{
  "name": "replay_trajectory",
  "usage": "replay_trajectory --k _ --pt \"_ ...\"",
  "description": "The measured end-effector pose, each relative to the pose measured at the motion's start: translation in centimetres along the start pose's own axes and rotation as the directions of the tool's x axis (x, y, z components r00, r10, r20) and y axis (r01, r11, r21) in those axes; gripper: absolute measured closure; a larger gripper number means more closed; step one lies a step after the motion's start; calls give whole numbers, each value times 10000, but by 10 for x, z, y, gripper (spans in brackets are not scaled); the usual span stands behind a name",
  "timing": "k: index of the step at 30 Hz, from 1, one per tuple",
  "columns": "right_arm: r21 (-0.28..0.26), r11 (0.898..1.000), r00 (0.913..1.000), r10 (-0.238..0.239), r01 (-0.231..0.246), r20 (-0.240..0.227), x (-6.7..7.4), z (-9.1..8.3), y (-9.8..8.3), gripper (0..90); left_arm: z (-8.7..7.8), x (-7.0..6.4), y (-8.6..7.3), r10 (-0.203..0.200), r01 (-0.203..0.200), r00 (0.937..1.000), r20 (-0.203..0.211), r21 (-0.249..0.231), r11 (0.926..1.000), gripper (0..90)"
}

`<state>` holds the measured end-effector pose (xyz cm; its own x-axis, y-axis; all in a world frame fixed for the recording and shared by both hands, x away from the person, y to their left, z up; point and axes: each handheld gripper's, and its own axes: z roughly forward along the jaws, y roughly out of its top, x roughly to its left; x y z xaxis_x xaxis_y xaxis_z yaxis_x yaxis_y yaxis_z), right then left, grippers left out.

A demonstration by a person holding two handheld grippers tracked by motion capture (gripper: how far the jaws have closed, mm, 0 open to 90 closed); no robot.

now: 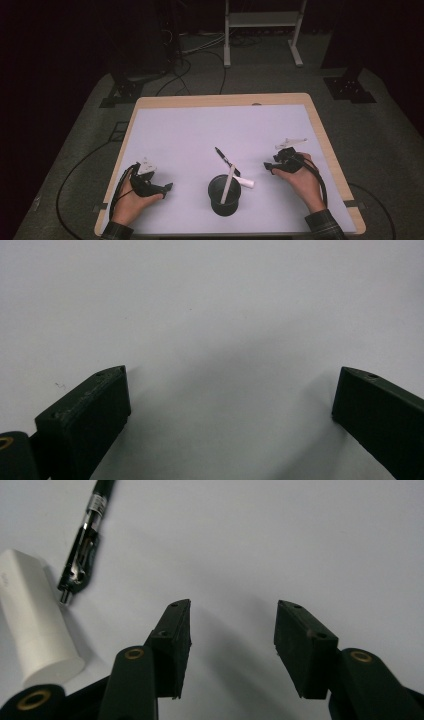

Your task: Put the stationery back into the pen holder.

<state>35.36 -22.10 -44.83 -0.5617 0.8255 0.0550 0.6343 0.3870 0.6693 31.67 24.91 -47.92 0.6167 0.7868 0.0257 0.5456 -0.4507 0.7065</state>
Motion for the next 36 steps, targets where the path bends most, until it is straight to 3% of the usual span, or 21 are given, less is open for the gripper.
replay_trajectory --k 11,36 --pt "216 9998 9991 4 5 -416 6 -1 20 524 0 0 0 -50 50 10000 36 -2 10000 11" --pt "464 9970 9966 -601 627 -568 18 8 60 559 0 0 0 -82 82 10000 42 -20 10000 11"
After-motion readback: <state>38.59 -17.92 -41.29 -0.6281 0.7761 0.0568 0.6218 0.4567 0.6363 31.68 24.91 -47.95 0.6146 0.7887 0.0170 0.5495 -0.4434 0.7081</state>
